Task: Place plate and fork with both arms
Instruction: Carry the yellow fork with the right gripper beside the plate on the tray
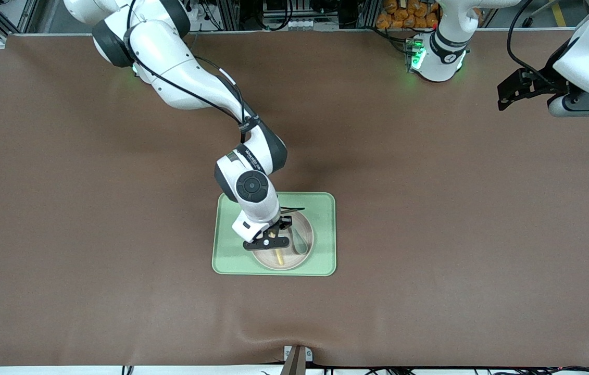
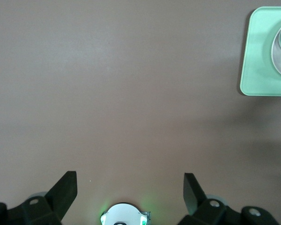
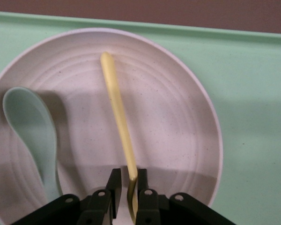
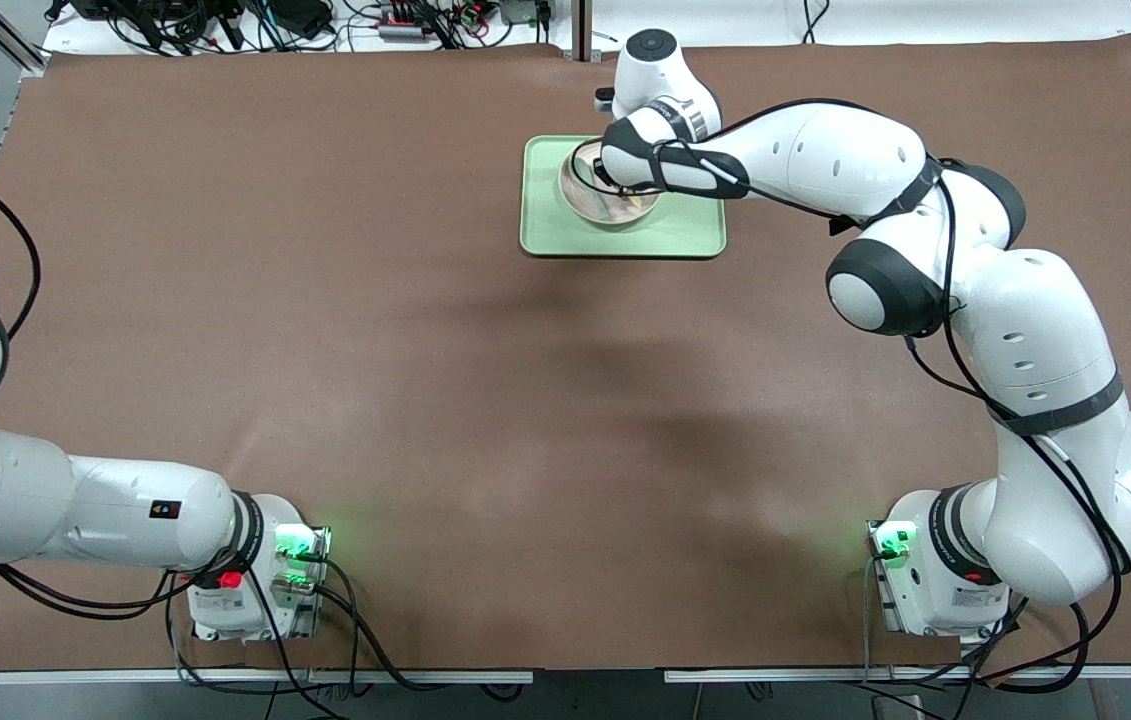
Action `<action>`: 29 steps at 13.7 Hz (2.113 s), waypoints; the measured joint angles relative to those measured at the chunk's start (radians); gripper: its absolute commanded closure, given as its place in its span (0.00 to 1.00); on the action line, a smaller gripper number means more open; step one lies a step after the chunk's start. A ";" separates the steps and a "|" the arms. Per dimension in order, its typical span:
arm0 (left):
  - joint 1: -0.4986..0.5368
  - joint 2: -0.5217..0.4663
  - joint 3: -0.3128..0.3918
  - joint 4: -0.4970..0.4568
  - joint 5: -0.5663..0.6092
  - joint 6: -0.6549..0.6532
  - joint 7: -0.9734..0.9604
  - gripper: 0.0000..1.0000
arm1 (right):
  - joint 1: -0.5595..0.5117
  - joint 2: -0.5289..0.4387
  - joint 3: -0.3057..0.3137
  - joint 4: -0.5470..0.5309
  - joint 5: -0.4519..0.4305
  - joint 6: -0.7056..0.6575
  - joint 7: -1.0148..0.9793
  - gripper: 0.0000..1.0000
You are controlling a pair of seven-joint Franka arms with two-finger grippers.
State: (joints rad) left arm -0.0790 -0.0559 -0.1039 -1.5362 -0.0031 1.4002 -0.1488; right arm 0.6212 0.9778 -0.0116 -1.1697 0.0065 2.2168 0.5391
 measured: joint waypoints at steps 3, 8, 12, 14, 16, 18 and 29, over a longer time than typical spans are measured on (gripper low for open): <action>0.000 0.014 0.000 -0.005 0.000 0.000 0.066 0.00 | 0.000 0.000 -0.005 0.002 -0.001 -0.001 0.000 1.00; 0.005 0.026 0.004 -0.004 0.000 0.000 0.071 0.00 | -0.002 -0.003 -0.012 0.038 -0.001 -0.052 0.000 1.00; 0.010 0.026 0.011 -0.004 0.000 0.001 0.071 0.00 | -0.044 -0.021 0.001 0.097 0.005 -0.156 0.001 1.00; 0.016 0.026 0.013 -0.004 0.000 -0.007 0.071 0.00 | -0.099 -0.051 0.030 0.101 0.013 -0.205 -0.015 1.00; 0.021 0.025 0.014 -0.004 0.000 -0.014 0.071 0.00 | -0.153 -0.068 0.049 0.101 0.016 -0.273 -0.054 1.00; 0.022 0.025 0.013 -0.004 0.000 -0.015 0.071 0.00 | -0.187 -0.071 0.055 0.091 0.017 -0.300 -0.069 1.00; 0.023 0.048 0.012 -0.005 0.000 0.004 0.071 0.00 | -0.221 -0.075 0.053 -0.055 0.019 -0.235 -0.029 0.39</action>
State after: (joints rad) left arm -0.0560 -0.0078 -0.0919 -1.5412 -0.0033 1.4047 -0.0775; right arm 0.4000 0.9026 0.0417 -1.2246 0.0256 1.9818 0.5097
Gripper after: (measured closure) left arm 0.000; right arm 0.925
